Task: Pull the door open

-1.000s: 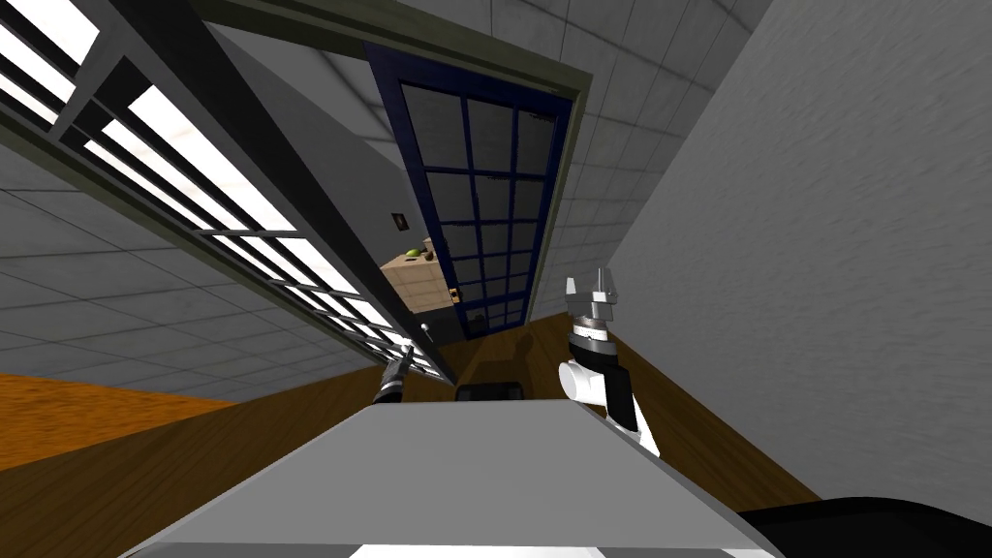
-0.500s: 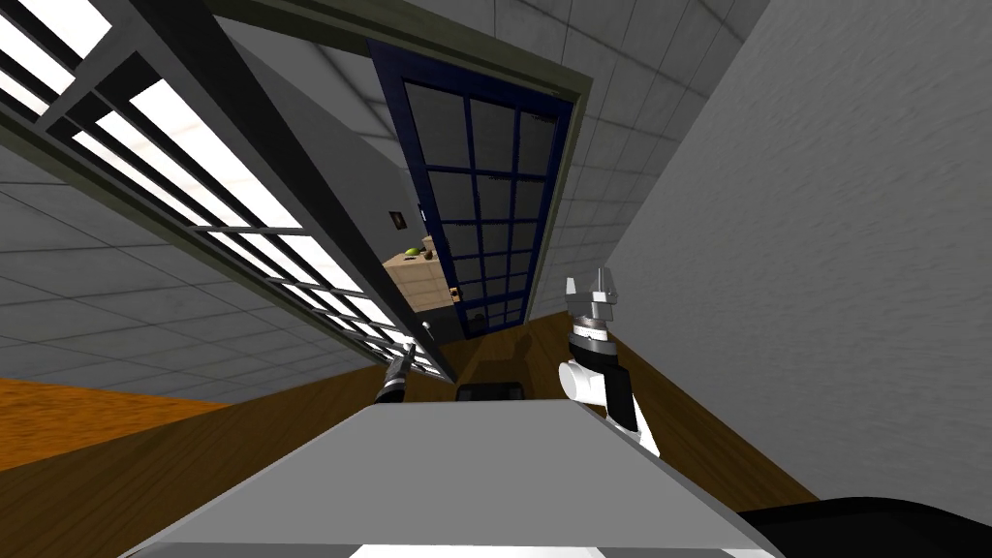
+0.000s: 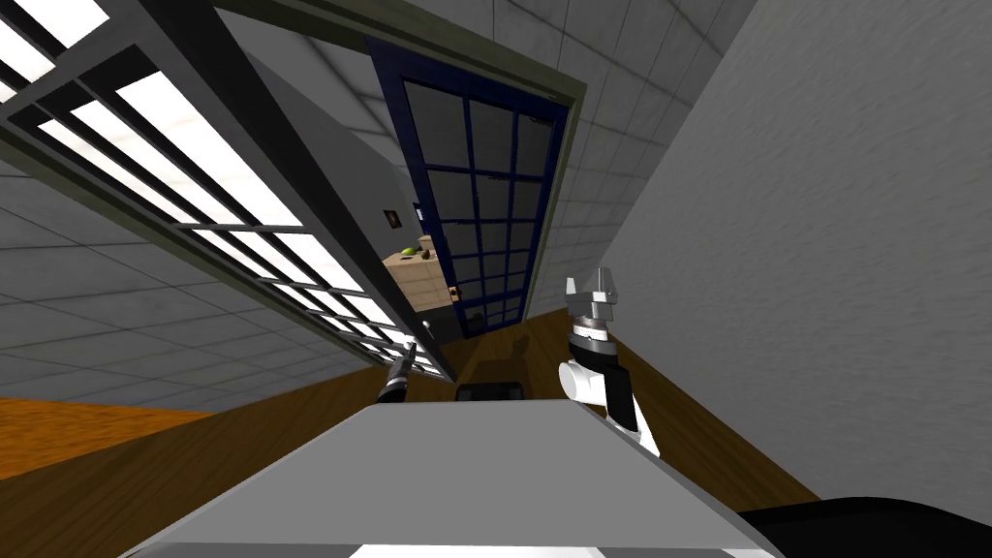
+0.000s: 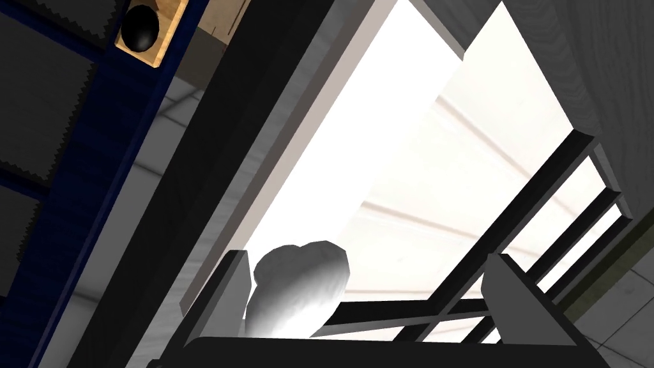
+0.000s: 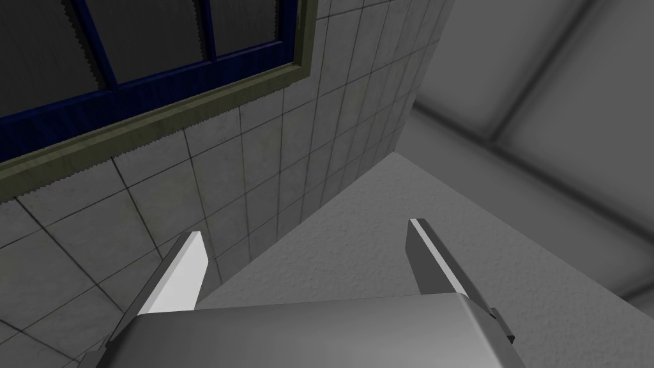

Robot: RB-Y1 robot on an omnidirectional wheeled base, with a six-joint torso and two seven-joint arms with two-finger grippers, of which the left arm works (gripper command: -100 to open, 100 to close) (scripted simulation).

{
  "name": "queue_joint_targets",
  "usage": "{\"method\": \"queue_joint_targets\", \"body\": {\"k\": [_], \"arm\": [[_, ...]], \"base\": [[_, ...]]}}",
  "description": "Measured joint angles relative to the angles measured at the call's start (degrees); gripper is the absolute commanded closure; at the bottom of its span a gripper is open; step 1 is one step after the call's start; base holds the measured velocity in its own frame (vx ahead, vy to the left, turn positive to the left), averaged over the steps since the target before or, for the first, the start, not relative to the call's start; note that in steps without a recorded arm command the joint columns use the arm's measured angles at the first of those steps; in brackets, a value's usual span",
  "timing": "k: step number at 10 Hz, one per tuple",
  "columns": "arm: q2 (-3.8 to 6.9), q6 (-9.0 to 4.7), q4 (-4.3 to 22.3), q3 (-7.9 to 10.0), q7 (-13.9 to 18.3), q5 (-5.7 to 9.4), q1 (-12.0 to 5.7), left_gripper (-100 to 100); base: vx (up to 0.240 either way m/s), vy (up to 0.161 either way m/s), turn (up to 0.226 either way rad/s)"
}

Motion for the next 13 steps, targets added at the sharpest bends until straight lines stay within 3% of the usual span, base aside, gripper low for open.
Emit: {"method": "queue_joint_targets", "body": {"k": [1, 4, 7, 10, 11, 13], "arm": [[-0.22, 0.61, -1.1, -0.27, 0.9, 0.09, 0.37, 100], [-0.02, -0.11, 0.1, -1.04, 4.4, 0.82, -0.19, 100], [-0.33, 1.01, -1.8, -2.08, 8.2, 1.56, 0.3, 100], [0.19, 0.6, -0.5, -3.28, 12.4, 2.5, -0.61, 100], [-0.09, 1.18, -2.0, -3.59, 13.4, 2.61, 0.14, 100], [0.04, 0.16, -0.3, -4.04, 15.5, 3.16, -0.82, 100]], "base": [[-0.032, 0.02, -0.043], [-0.026, 0.022, -0.053], [-0.051, 0.031, -0.061], [-0.036, 0.022, -0.048], [-0.025, 0.032, -0.059], [-0.034, 0.021, -0.059]]}}
